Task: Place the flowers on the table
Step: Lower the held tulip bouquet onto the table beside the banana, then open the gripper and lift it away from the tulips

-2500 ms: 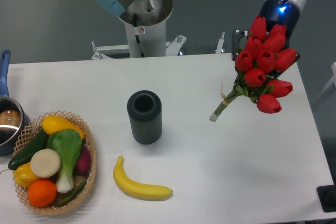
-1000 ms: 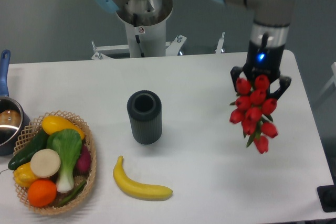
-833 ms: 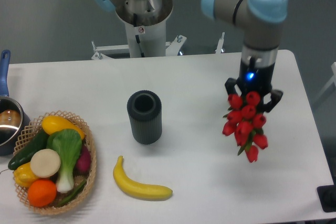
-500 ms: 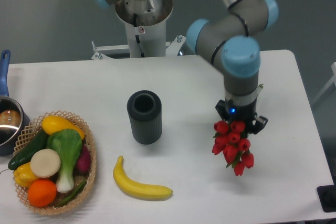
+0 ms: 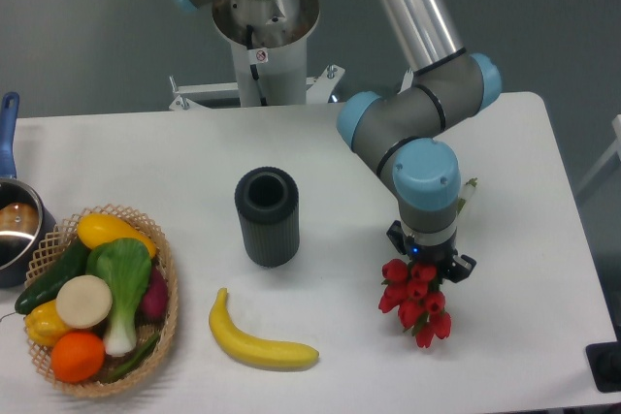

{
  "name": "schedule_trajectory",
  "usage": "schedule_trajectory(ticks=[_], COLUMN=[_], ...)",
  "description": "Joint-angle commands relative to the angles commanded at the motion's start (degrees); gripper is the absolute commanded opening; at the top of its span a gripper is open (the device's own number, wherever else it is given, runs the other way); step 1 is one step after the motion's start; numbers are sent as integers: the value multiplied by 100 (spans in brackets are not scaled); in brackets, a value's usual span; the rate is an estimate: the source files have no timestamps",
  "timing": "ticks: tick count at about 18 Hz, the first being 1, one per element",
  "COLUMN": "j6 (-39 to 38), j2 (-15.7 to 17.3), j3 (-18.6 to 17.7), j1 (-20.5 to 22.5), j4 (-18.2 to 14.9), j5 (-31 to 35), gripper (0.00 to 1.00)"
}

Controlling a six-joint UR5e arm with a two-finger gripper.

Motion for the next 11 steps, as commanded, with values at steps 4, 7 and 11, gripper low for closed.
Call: schedule_trajectory(ticks=[4,7,11], j6=[61,0,26], j2=[52,376,1001], j3=[53,53,132], j1=[26,157,798], j4=[18,35,18], j5=[-52,-429,-1079], gripper=[100,100,100])
